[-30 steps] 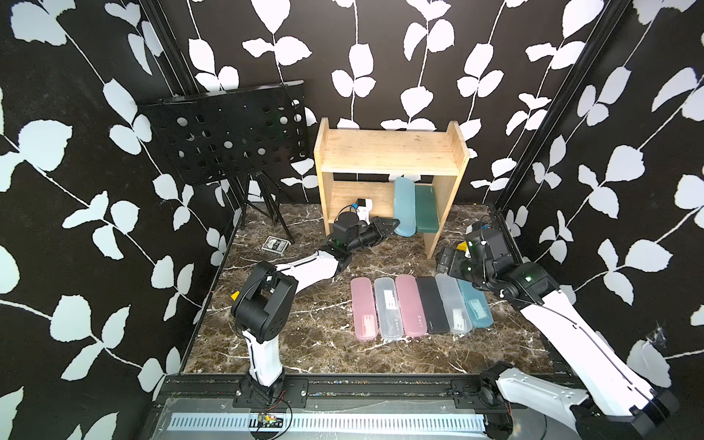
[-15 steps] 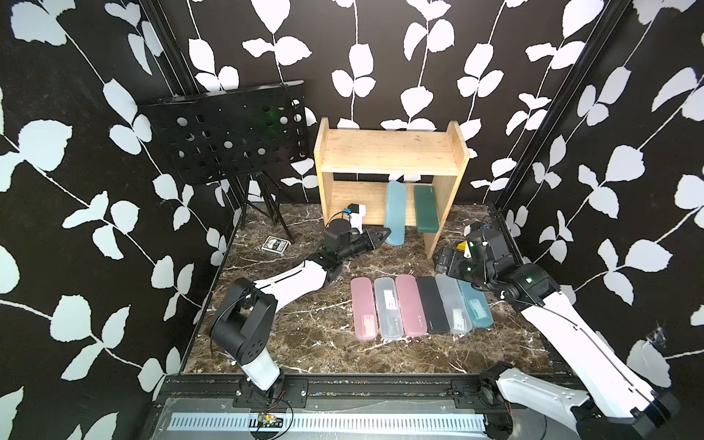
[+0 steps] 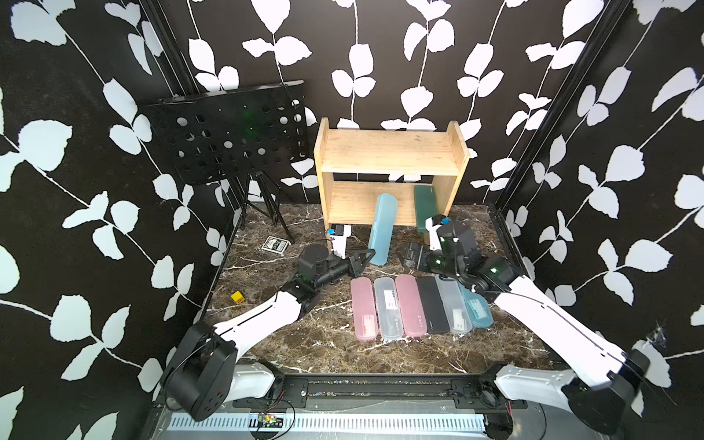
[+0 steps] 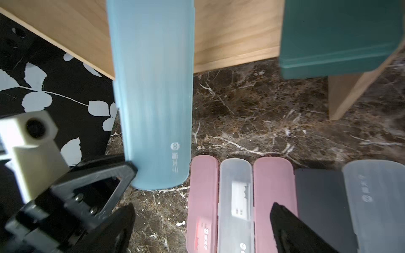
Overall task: Remove the pencil cases from the shelf
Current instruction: Pick up the pencil case from the shelf.
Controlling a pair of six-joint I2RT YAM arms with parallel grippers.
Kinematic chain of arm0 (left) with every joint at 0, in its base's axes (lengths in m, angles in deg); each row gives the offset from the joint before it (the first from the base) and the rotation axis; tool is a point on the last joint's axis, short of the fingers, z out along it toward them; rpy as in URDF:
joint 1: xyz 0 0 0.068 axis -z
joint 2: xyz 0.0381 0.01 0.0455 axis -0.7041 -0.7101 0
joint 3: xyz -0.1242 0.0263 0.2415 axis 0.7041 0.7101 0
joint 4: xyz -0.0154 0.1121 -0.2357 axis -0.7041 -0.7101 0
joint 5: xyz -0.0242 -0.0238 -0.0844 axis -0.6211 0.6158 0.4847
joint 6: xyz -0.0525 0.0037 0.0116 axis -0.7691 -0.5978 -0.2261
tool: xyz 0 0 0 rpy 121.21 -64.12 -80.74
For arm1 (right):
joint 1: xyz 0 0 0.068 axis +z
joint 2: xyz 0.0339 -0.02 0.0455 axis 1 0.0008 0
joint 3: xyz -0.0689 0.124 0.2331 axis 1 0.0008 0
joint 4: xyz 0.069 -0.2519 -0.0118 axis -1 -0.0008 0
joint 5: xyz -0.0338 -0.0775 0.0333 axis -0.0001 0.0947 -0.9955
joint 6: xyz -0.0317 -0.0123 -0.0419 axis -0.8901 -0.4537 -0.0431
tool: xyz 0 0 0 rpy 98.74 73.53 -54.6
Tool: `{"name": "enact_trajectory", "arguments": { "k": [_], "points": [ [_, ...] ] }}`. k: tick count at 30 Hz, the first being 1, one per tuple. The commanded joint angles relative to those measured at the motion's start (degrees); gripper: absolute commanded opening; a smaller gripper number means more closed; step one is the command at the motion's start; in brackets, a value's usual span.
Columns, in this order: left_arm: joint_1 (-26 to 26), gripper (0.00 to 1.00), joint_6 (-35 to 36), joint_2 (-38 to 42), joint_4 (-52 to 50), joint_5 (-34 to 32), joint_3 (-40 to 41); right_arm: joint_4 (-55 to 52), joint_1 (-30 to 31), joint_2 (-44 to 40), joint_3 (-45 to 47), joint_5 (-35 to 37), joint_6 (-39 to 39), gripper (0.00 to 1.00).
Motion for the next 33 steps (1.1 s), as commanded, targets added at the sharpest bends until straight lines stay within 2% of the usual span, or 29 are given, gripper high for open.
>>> {"name": "enact_trajectory", "arguments": {
  "k": [1, 7, 18, 20, 26, 29, 30, 32, 33],
  "points": [
    [0.1, 0.00, 4.2, 5.1, 1.0, 1.5, 1.2, 7.4, 2.2, 3.2, -5.7, -1.9, 0.0, 0.99],
    [0.1, 0.00, 4.6, 9.9, -2.6, 2.3, 2.5, 9.2, 4.7, 10.1, -12.5, -2.4, -1.2, 0.99],
    [0.1, 0.00, 5.6, 14.2, -5.3, 2.2, 3.0, 11.9, 5.2, 14.7, -15.3, -2.7, -0.6, 0.99],
    [0.1, 0.00, 5.8, 14.5, -5.7, 2.1, 3.1, 11.8, 5.2, 15.1, -15.6, -2.3, -0.7, 0.97],
    [0.0, 0.00, 7.1, 16.0, -8.4, -0.1, 3.5, 10.3, 5.5, 14.4, -15.9, -1.0, -1.2, 0.82],
    [0.1, 0.00, 8.0, 16.8, -10.4, -2.3, 3.6, 8.2, 5.8, 13.8, -16.0, 0.5, -2.1, 0.79],
    [0.0, 0.12, 8.4, 17.0, -11.5, -3.2, 3.4, 7.5, 5.9, 13.5, -16.0, 0.9, -2.4, 0.78],
    [0.1, 0.63, 9.8, 17.6, -15.0, -5.6, 2.7, 6.4, 6.2, 13.0, -15.9, 1.8, -2.9, 0.76],
    [0.0, 0.74, 10.4, 18.1, -17.3, -7.6, 2.2, 5.9, 6.3, 12.8, -15.6, 2.0, -3.1, 0.77]
  ]
}}
